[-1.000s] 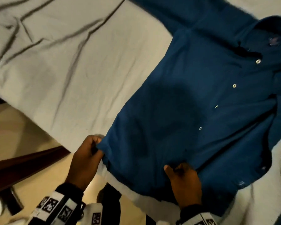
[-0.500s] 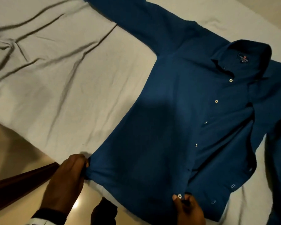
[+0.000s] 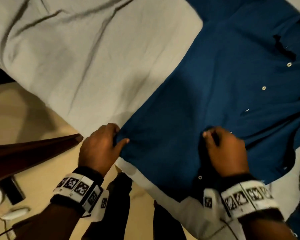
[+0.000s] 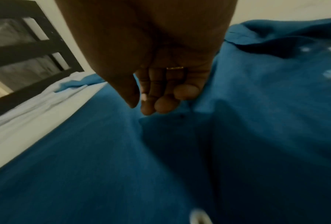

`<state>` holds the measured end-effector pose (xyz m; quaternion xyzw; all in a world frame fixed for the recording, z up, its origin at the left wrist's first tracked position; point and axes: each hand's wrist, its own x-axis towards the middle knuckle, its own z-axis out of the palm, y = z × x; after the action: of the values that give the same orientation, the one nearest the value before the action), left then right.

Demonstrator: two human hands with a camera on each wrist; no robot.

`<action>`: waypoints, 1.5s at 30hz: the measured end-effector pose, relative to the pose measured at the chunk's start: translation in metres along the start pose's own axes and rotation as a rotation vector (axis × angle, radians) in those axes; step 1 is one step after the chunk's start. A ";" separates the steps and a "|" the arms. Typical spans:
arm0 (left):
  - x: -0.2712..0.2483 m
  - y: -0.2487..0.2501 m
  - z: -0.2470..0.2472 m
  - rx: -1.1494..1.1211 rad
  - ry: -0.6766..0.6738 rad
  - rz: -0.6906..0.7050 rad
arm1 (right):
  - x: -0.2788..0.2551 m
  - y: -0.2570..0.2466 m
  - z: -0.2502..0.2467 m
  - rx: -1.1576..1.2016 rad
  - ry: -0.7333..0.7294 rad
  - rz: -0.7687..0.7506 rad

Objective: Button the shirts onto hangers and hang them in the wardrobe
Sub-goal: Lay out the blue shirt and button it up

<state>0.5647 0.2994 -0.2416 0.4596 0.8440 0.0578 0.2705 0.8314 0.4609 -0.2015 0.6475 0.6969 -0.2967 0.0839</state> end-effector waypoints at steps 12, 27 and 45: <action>-0.013 -0.028 0.006 -0.290 0.096 -0.188 | 0.126 -0.105 0.015 -0.234 -0.161 -0.429; 0.008 -0.017 -0.024 -0.156 -0.259 -0.093 | -0.093 0.039 0.105 0.470 0.346 0.420; -0.052 0.189 0.081 -0.123 -0.435 0.777 | -0.147 0.291 0.012 0.416 0.588 1.065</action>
<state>0.7692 0.3536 -0.2234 0.7270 0.5270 0.1072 0.4268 1.1270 0.3253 -0.2262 0.9619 0.2019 -0.1535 -0.1021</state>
